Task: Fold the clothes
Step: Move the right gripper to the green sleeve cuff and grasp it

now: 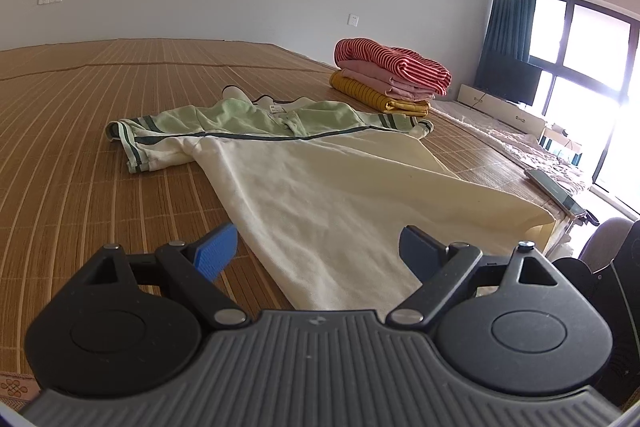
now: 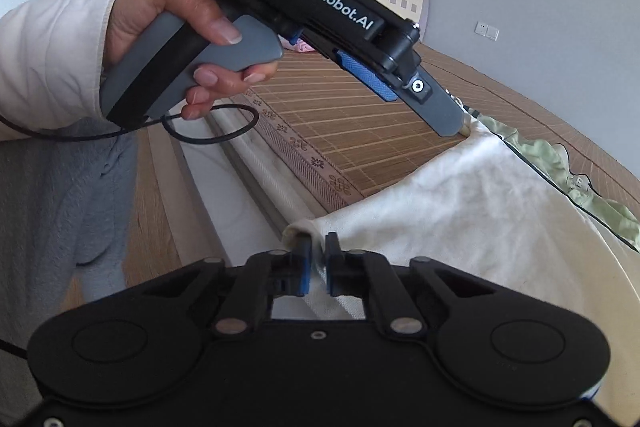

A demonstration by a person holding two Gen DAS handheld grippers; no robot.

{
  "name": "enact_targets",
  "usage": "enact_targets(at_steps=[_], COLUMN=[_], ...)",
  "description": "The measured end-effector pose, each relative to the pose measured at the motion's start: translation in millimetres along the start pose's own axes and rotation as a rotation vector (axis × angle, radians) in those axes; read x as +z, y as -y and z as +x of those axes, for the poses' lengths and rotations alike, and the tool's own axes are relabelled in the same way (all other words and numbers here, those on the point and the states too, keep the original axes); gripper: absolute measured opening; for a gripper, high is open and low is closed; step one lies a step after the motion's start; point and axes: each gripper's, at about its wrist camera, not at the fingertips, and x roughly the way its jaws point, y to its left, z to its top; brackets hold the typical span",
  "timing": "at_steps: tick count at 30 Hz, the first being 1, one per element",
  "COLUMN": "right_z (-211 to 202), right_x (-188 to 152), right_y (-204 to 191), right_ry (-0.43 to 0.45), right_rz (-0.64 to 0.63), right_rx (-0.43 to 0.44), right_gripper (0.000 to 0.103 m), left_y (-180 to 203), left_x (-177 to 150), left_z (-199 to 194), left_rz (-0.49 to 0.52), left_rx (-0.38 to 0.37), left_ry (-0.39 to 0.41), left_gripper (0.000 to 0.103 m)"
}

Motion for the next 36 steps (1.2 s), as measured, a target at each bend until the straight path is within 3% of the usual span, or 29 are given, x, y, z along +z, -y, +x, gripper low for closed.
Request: enact_targets(at_steps=[3,6,10,14,15,16,17,20,21,24,27,29,30,31,32,36], right_z=[3,17,30,2,-9,-20,-33,-71,-83,-110,-119,-118,-117,-118,-116,-102], right_x=[7,9,4,7,9,11,14,27,31,38,23,-9,-24,-42,-63,-116], right_y=[3,-4,-16,0,10,20,33,77,94,156,247,313,336,357,376,424], right_ry=[0.044,0.035,0.008,0.048,0.060,0.072,0.089,0.150,0.166,0.187,0.171,0.154,0.152,0.155,0.143,0.119], right_rz=[0.103,0.117,0.089,0.122,0.152,0.181,0.220,0.288,0.305,0.381,0.596,0.792,0.852,0.915,0.966,1.105], right_rx=[0.109,0.144,0.133,0.157,0.176,0.195,0.196,0.186,0.162,0.011,-0.134,-0.307,-0.364,-0.435,-0.485,-0.499], right_gripper=[0.003,0.003,0.007,0.010,0.020,0.037,0.044,0.048,0.052,0.080,0.080,0.076,0.072,0.058,0.055,0.056], left_y=[-3,-5,-7,-13,-15,-17,-19,-20,-20,-20,-24,-33,-38,-43,-47,-69], left_x=[1,4,9,20,25,30,37,58,66,88,103,103,99,94,89,71], left_z=[-4,-4,-6,-6,-5,-4,-3,5,10,35,71,93,102,110,117,142], left_rz=[-0.010,-0.012,-0.009,0.000,-0.001,-0.001,0.000,0.001,0.002,0.028,0.035,-0.007,-0.040,-0.065,-0.080,-0.159], left_rx=[0.004,0.023,0.060,0.107,0.117,0.123,0.123,0.112,0.106,0.093,0.086,0.086,0.093,0.095,0.095,0.109], left_ry=[0.014,0.024,0.039,0.057,0.059,0.059,0.058,0.057,0.052,0.017,-0.024,-0.035,-0.033,-0.033,-0.048,-0.117], left_gripper=[0.091,0.091,0.091,0.091,0.091,0.091,0.091,0.091,0.092,0.093,0.095,0.095,0.095,0.095,0.095,0.095])
